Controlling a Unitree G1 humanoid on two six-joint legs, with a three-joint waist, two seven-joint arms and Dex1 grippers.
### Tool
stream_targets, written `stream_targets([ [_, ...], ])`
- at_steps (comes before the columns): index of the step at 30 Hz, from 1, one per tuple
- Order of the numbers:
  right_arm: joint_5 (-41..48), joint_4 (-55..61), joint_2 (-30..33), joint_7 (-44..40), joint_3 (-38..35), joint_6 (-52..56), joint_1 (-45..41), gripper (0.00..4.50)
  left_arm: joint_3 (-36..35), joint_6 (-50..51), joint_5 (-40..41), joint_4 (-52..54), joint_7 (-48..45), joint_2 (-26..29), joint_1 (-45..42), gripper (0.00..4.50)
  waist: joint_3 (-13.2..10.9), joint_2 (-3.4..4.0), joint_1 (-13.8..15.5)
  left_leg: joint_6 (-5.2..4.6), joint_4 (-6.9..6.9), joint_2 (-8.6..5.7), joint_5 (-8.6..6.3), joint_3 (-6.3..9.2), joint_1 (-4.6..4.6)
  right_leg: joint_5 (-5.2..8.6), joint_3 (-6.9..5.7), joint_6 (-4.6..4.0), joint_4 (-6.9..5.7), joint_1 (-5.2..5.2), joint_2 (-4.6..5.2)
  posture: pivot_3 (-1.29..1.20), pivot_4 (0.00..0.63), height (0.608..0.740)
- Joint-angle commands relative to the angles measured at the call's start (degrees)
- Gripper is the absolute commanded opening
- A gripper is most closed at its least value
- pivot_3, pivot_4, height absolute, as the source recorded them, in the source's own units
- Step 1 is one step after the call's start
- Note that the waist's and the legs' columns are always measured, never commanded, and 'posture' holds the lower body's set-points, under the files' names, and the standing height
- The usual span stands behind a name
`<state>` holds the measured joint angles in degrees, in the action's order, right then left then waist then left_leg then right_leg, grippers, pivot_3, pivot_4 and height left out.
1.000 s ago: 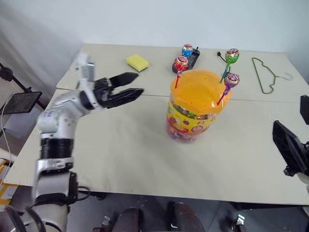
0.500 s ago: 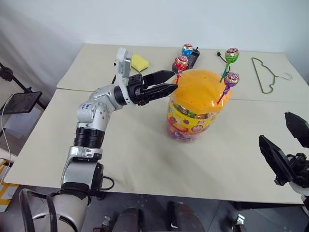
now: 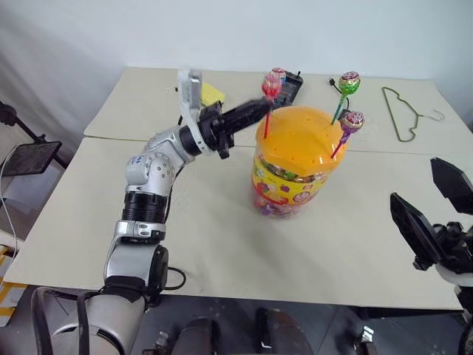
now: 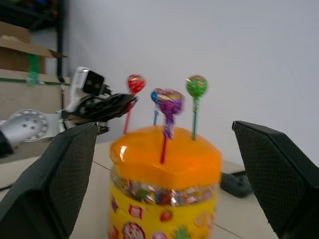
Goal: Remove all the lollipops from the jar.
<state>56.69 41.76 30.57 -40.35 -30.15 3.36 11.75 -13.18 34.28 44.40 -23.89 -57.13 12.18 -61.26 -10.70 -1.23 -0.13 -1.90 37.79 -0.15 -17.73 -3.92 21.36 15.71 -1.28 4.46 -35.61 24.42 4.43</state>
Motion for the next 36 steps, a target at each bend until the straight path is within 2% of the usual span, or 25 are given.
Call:
stream_targets([
  [1,4.67,2.48,4.52,-1.84,2.92,3.11,-5.21,4.5,-8.08,7.23,7.95,2.29,7.14,3.43,-1.47,0.01,0.0,0.01,-0.28,0.01,0.0,0.01,0.0,0.0,-0.02,0.0,0.0,0.0,-0.04,0.0,0.0,0.0,0.15,0.74],
  [4,7.39,2.27,8.56,-6.17,4.09,6.19,-6.42,4.5,-9.28,13.58,8.46,6.67,10.53,9.88,3.39,0.01,0.01,0.01,-0.31,0.13,-0.05,0.07,0.01,0.03,-0.12,0.0,-0.05,0.01,-0.13,-0.01,-0.05,0.0,0.15,0.74],
  [8,5.26,-1.76,12.98,-18.45,4.71,7.7,-3.87,4.5,-6.31,22.01,1.45,15.29,16.24,23.81,18.33,0.01,0.0,0.0,-0.12,0.42,-0.09,0.11,0.14,0.09,-0.1,0.0,-0.11,0.01,-0.22,-0.01,-0.06,0.0,0.15,0.74],
  [10,2.93,-4.85,13.5,-23.05,4.99,6.89,-2.8,4.5,-6.29,24.78,-0.13,18.71,19.08,27.82,24.85,0.01,-0.02,-0.12,0.0,0.33,-0.12,0.1,0.08,0.09,-0.11,-0.01,-0.06,0.02,-0.18,-0.05,-0.03,0.0,0.15,0.74],
  [15,-1.14,-10.61,13.59,-31.21,4.93,5.57,-1.99,4.5,-6.18,34.89,-1.75,25.14,25.25,33.52,35.97,0.01,-0.07,-0.32,1.11,-0.03,-0.05,-0.03,-0.12,0.31,0.04,0.0,-0.02,0.0,0.28,-0.13,0.19,0.0,0.15,0.74],
  [18,-5.62,-16.72,14.18,-38.0,4.5,2.81,-0.36,4.5,-7.62,35.06,-3.04,30.17,28.07,32.95,42.63,0.01,-0.06,-0.3,1.41,0.12,-0.13,-0.03,-0.21,0.31,0.02,0.03,0.01,-0.05,0.43,-0.16,0.22,0.0,0.15,0.74],
  [20,-6.55,-19.22,13.95,-39.33,3.73,2.17,-0.11,4.5,-6.93,34.44,-3.68,32.02,28.45,32.7,45.15,0.01,-0.06,-0.3,1.38,0.29,-0.2,-0.03,-0.29,0.3,0.01,0.05,0.02,-0.09,0.5,-0.16,0.22,0.0,0.15,0.74],
  [21,-6.56,-20.07,13.58,-39.2,3.14,1.92,-0.37,4.5,-6.69,34.31,-3.99,32.0,28.83,32.4,45.68,0.51,-0.06,-0.3,1.35,0.32,-0.28,-0.03,-0.27,0.3,-0.02,0.05,0.02,-0.09,0.5,-0.16,0.21,0.0,0.15,0.74],
  [23,-6.04,-20.73,12.95,-38.51,2.36,1.9,-0.84,4.5,-6.14,34.33,-4.12,31.85,28.21,32.67,46.12,1.0,-0.05,-0.27,1.36,0.39,-0.37,-0.03,-0.22,0.28,-0.02,0.07,0.01,-0.12,0.5,-0.12,0.21,0.0,0.15,0.74],
  [28,-0.52,-20.26,10.43,-30.9,-1.67,5.37,-2.59,4.5,-2.23,20.65,-10.89,24.38,19.97,38.27,43.07,2.51,0.0,-0.16,1.31,0.62,-0.59,-0.02,0.0,0.27,-0.15,0.13,-0.02,-0.29,0.42,-0.08,0.19,0.0,0.15,0.74],
  [30,2.02,-19.76,9.98,-27.84,-4.03,6.95,-2.6,4.5,-1.2,15.36,-12.09,19.97,15.59,39.53,38.93,2.92,0.0,-0.16,1.3,0.63,-0.6,-0.02,0.0,0.27,-0.14,0.16,-0.02,-0.35,0.39,-0.04,0.19,0.0,0.15,0.74],
  [33,7.89,-17.82,9.22,-21.5,-7.39,11.3,-1.17,4.5,4.11,5.25,-14.82,13.91,4.17,40.29,30.58,2.92,0.0,-0.17,1.6,0.61,-0.6,-0.02,0.02,0.28,-0.04,0.16,-0.06,-0.36,0.36,0.04,0.2,0.0,0.15,0.74],
  [34,8.7,-17.31,8.59,-20.15,-7.86,11.61,-1.15,4.5,5.14,2.6,-15.09,12.04,1.49,39.11,27.56,2.92,0.0,-0.17,1.74,0.61,-0.61,-0.02,0.01,0.28,-0.03,0.16,-0.07,-0.36,0.37,0.04,0.22,0.0,0.15,0.74],
  [36,9.24,-15.74,7.24,-18.02,-8.58,11.44,-1.01,4.5,5.27,-1.05,-12.97,7.75,-1.86,33.35,18.41,2.92,0.01,-0.14,1.78,0.61,-0.61,-0.03,-0.01,0.29,0.02,0.15,-0.12,-0.34,0.52,-0.01,0.24,0.0,0.15,0.74],
])
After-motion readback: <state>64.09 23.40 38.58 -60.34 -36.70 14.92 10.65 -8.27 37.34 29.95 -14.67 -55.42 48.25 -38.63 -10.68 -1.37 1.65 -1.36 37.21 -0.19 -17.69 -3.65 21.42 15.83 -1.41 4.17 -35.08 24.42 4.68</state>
